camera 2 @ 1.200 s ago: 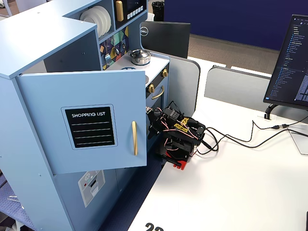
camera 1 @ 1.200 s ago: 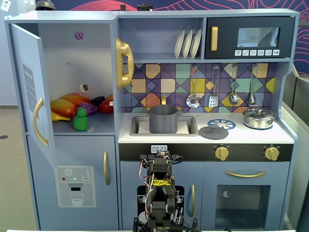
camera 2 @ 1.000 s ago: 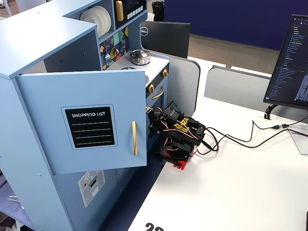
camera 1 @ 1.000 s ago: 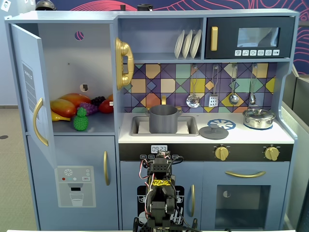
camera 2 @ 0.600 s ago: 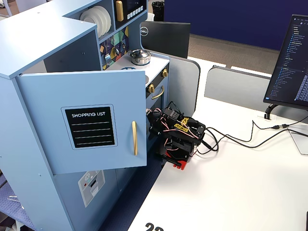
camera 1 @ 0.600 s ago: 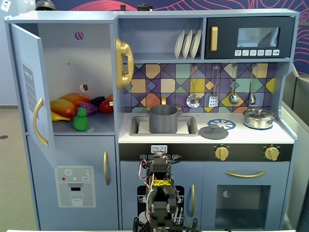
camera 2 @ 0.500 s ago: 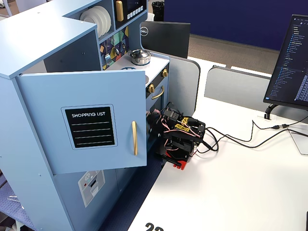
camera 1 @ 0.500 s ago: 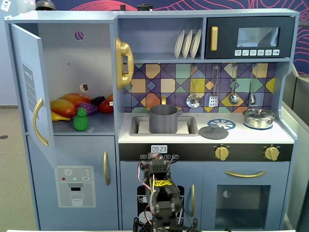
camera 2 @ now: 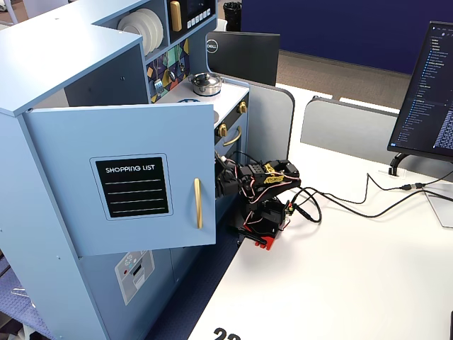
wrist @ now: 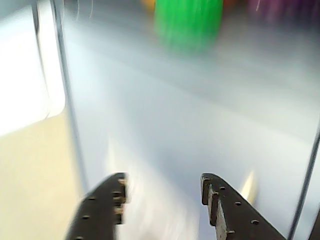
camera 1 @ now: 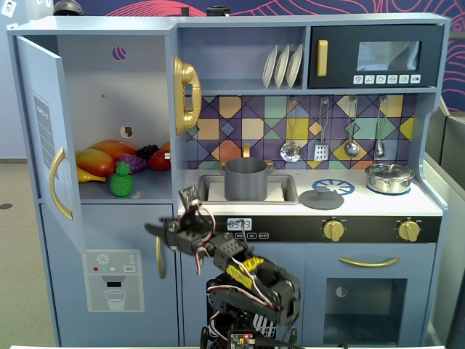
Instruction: Pick up the green pineapple from the left cabinet and place it in the gray recipient
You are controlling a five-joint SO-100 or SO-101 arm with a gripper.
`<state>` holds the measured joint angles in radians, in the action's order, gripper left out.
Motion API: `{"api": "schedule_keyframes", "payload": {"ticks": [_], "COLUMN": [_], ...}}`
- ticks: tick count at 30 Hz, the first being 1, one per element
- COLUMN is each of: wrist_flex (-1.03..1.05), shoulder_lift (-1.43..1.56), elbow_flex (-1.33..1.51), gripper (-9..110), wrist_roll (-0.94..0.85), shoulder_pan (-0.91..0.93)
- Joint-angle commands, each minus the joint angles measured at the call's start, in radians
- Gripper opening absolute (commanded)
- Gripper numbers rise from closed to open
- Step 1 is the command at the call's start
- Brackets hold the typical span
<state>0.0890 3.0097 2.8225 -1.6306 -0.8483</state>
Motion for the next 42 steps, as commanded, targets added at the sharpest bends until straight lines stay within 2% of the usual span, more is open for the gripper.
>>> {"api": "schedule_keyframes", "payload": {"ticks": [1,6,14,21,30,42], "wrist_flex": [-0.103,-0.184,-0.345,-0.383,-0.410,-0.397], "shoulder_lift": [-0.147,-0.341,-0.634,-0.788,-0.936,-1.118], "elbow_flex": [-0.175,-0.287,-0.491,-0.586,-0.699,-0.877], "gripper": [14,20,25,24,34,36], "wrist_roll": [-0.018,0.000,0.144,0.199,0.247,0.207], "shoulder_pan": [-0.003,0.032,0.066,0.067,0.077,0.074]}}
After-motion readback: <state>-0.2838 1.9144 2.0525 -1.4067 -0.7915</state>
